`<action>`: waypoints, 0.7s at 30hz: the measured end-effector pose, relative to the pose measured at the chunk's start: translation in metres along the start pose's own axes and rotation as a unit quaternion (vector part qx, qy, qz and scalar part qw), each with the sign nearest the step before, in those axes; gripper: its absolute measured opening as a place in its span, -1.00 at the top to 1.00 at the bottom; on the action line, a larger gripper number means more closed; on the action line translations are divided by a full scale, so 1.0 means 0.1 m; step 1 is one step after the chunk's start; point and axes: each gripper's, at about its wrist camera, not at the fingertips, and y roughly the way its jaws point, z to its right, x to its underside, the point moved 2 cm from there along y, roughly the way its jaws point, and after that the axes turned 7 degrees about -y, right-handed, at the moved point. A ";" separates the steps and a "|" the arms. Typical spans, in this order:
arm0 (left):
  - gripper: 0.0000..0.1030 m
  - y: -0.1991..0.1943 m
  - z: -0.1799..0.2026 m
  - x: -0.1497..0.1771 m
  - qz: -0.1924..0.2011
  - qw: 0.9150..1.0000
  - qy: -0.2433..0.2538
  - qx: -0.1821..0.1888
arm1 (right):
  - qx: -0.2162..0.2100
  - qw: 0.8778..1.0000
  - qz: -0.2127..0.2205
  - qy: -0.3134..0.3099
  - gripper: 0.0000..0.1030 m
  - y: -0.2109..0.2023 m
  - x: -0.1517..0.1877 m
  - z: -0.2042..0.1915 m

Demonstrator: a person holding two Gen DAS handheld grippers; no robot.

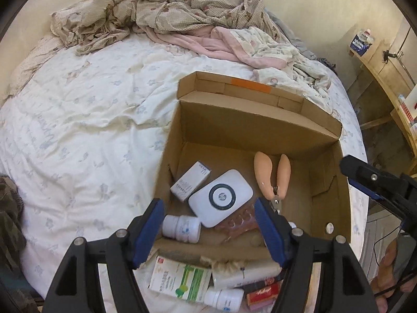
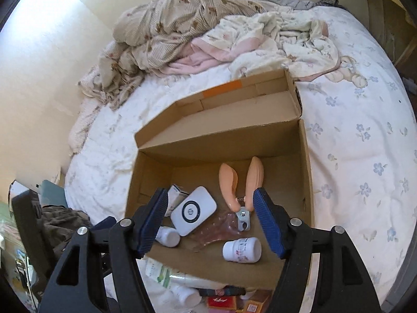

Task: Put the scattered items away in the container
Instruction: 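Lower the power bank and peach clip into the box and open both grippers, then grasp the red box with right gripper while left gripper grasps green-white medicine box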

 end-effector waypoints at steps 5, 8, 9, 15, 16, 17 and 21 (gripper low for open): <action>-0.40 -0.16 -0.18 0.14 0.004 1.000 0.002 0.006 | -0.016 1.000 -0.011 -0.006 -0.40 -0.17 0.14 -0.05; -0.40 -0.23 -0.32 0.29 -0.002 1.000 0.010 0.019 | -0.022 0.999 -0.012 -0.027 -0.40 -0.33 0.24 -0.10; -0.40 -0.25 -0.37 0.34 -0.004 1.000 0.013 0.020 | -0.015 0.999 -0.008 -0.039 -0.40 -0.40 0.27 -0.12; -0.40 -0.26 -0.65 0.63 -0.014 0.999 0.021 0.026 | 0.012 0.998 -0.021 -0.062 -0.39 -0.54 0.52 -0.02; -0.40 -0.23 -0.72 0.67 -0.017 0.999 0.016 0.031 | 0.021 0.997 -0.027 -0.066 -0.39 -0.54 0.56 0.00; -0.40 -0.20 -0.78 0.70 -0.022 0.999 0.007 0.037 | 0.031 0.997 -0.031 -0.070 -0.39 -0.54 0.59 0.03; -0.40 -0.04 -1.00 0.79 -0.041 0.997 -0.037 0.053 | 0.051 0.994 -0.057 -0.075 -0.39 -0.50 0.74 0.14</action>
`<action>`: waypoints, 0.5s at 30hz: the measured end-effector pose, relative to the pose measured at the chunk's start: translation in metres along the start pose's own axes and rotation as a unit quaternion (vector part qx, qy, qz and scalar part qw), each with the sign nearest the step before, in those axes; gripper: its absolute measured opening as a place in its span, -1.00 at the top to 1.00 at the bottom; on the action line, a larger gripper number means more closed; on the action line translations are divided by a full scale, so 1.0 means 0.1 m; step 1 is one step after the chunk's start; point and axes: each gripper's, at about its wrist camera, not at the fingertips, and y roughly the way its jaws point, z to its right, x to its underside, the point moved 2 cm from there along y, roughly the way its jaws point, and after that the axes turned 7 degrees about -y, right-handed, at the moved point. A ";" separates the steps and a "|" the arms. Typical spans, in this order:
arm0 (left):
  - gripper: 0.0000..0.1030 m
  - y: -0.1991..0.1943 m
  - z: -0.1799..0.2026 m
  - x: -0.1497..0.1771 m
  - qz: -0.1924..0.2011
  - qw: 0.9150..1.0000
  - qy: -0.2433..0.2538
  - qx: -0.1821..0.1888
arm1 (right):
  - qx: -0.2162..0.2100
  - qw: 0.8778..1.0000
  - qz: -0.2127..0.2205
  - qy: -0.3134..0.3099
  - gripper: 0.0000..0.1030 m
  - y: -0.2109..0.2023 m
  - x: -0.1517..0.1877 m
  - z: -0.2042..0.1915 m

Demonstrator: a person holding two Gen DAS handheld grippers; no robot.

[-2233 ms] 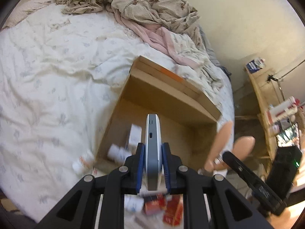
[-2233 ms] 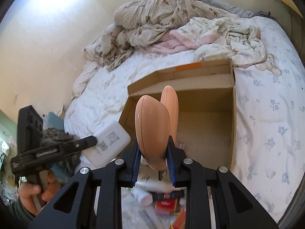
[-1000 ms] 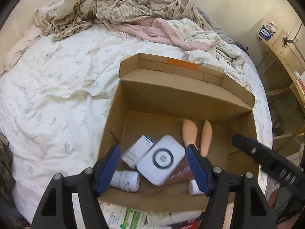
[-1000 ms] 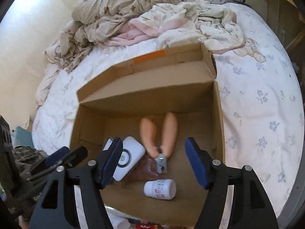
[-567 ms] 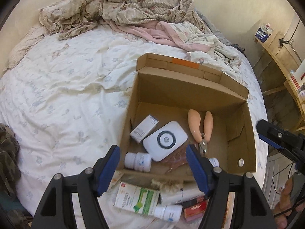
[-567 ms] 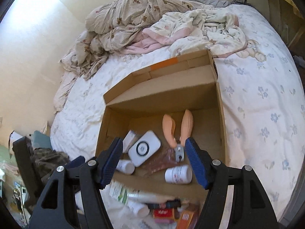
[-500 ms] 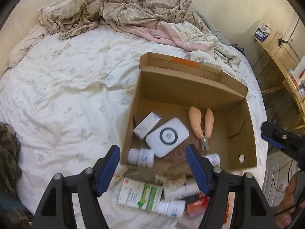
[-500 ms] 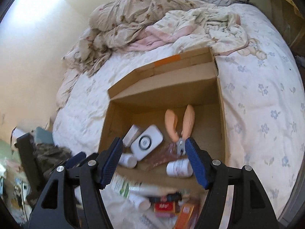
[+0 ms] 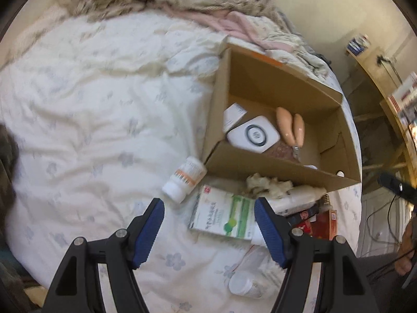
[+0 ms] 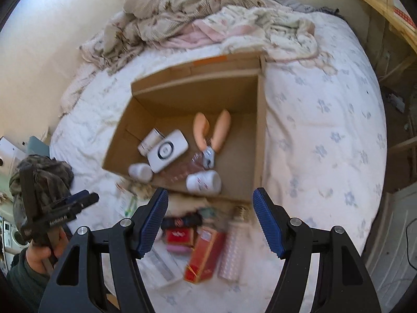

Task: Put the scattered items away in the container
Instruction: 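Grasp the red box with right gripper while left gripper grasps green-white medicine box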

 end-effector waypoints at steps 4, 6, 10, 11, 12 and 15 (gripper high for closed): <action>-0.40 0.03 -0.17 -0.04 -0.002 0.999 -0.052 0.016 | 0.006 1.000 -0.016 0.010 -0.39 0.02 0.12 0.10; -0.40 0.02 -0.18 -0.05 0.003 0.998 -0.056 0.013 | -0.008 0.999 -0.026 0.020 -0.26 0.07 0.15 0.13; -0.40 0.09 -0.13 -0.01 -0.009 0.999 -0.042 0.003 | -0.016 0.999 -0.048 0.011 -0.20 0.22 0.14 0.05; -0.40 0.12 -0.11 0.00 -0.013 0.999 -0.035 0.000 | -0.016 0.998 -0.056 0.010 -0.20 0.27 0.15 0.03; -0.40 0.13 -0.10 0.00 -0.013 0.999 -0.033 -0.001 | -0.017 0.997 -0.074 0.007 -0.20 0.35 0.18 0.00; -0.40 0.13 -0.09 -0.02 -0.009 1.000 -0.029 -0.006 | -0.034 0.992 -0.121 -0.001 -0.07 0.56 0.28 -0.11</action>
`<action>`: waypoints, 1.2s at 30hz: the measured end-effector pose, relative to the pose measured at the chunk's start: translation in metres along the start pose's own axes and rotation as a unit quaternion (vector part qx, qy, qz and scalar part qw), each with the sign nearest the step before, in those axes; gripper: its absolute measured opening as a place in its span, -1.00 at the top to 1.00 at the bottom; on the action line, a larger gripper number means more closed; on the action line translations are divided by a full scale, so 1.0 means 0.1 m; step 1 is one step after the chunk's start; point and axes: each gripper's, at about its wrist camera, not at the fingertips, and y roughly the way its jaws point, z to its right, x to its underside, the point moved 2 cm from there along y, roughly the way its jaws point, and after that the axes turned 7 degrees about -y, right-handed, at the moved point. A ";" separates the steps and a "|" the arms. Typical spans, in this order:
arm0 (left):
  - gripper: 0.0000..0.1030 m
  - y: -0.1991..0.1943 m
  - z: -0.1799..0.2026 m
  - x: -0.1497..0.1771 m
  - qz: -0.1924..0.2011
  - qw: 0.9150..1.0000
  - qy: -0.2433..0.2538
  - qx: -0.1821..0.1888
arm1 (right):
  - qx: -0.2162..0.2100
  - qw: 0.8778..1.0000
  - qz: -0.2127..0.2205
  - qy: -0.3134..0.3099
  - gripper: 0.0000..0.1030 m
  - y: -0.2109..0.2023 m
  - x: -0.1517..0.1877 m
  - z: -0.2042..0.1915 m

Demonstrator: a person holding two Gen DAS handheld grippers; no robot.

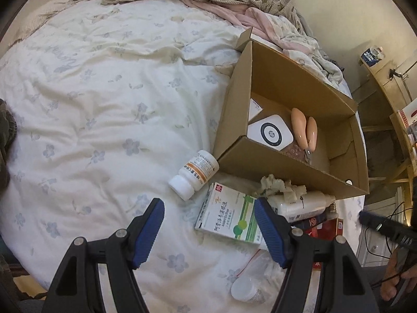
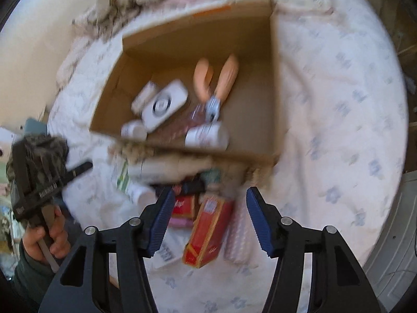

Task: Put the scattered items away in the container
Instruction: 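Grasp the red box with right gripper while left gripper grasps green-white medicine box, then lower both held boxes into the cardboard box and open both grippers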

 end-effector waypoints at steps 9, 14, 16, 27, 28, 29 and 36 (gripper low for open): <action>-0.40 0.27 -0.07 0.05 -0.037 0.998 0.007 -0.055 | 0.021 0.996 -0.081 -0.027 0.25 0.49 0.17 -0.13; -0.40 0.45 0.17 0.21 -0.057 0.991 0.083 -0.084 | -0.005 0.997 -0.080 0.008 0.25 0.44 0.19 -0.04; -0.51 0.53 0.25 0.24 -0.057 0.989 0.102 -0.090 | -0.008 0.997 -0.080 0.006 0.22 0.43 0.22 -0.05; -0.62 0.75 0.46 0.35 -0.068 0.984 0.141 -0.082 | 0.014 0.993 -0.116 -0.004 0.01 0.60 0.32 -0.08; -0.62 0.76 0.45 0.38 -0.070 0.983 0.148 -0.088 | 0.012 0.993 -0.118 -0.005 0.01 0.59 0.34 -0.07; -0.62 0.77 0.45 0.39 -0.071 0.981 0.154 -0.091 | 0.009 0.993 -0.119 -0.004 0.01 0.58 0.36 -0.06; -0.52 0.68 0.38 0.32 -0.058 0.986 0.142 -0.070 | 0.033 0.994 -0.106 -0.019 0.43 0.49 0.40 0.00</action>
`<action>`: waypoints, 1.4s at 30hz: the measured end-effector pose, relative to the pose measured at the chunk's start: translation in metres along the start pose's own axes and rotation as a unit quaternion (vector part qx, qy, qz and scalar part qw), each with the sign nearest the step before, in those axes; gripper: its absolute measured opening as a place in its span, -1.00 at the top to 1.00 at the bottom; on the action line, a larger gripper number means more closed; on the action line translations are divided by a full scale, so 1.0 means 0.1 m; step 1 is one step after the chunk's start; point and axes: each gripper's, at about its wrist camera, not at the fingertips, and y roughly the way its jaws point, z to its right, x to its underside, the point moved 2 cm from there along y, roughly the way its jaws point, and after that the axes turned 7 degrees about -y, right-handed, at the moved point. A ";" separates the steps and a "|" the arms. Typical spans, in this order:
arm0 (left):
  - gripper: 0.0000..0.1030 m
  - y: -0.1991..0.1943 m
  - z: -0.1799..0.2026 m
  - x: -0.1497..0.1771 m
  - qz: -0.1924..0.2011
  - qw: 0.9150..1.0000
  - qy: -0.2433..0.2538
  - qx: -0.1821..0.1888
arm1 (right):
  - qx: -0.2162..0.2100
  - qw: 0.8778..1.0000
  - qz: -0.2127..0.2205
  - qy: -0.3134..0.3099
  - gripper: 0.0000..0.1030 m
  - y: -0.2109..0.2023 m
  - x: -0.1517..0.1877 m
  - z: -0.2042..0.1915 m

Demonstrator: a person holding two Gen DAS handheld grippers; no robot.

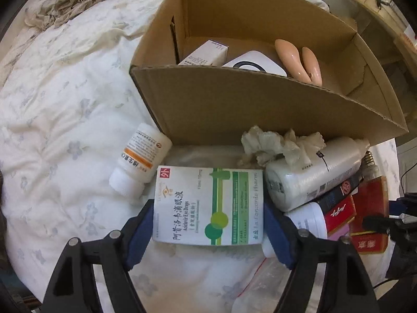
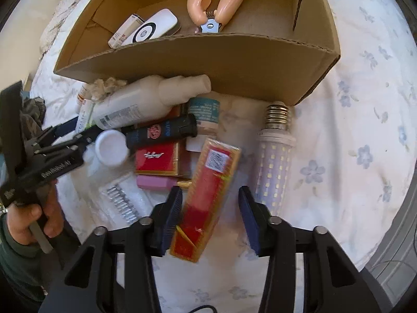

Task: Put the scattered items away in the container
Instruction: 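Lower both held boxes into the cardboard box and open both grippers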

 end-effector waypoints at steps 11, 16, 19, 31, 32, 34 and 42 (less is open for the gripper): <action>-0.51 -0.76 -0.10 0.07 0.119 0.993 0.010 -0.006 | 0.001 0.995 0.096 -0.021 0.55 -0.66 -0.03 0.00; -0.51 -1.22 -0.24 -0.19 0.181 0.983 -0.034 -0.001 | -0.084 0.982 0.166 -0.017 0.55 -1.06 -0.30 -0.02; -0.51 -1.31 -0.29 -0.38 0.177 0.983 -0.048 0.013 | -0.094 0.974 0.203 -0.019 0.55 -1.16 -0.52 -0.07; -0.52 -0.84 0.45 -1.13 0.145 0.988 0.039 -0.047 | 0.013 0.978 0.206 -0.017 0.54 -0.86 -1.27 0.13; -0.52 -0.76 0.50 -1.16 0.140 0.988 0.045 -0.053 | 0.015 0.980 0.199 -0.017 0.54 -0.80 -1.26 0.15; -0.52 -0.64 0.58 -1.18 0.134 0.987 0.053 -0.065 | 0.019 0.982 0.185 -0.023 0.54 -0.72 -1.27 0.15; -0.52 -0.29 0.74 -1.20 0.110 0.984 0.083 -0.110 | 0.035 0.985 0.163 -0.040 0.54 -0.59 -1.22 0.07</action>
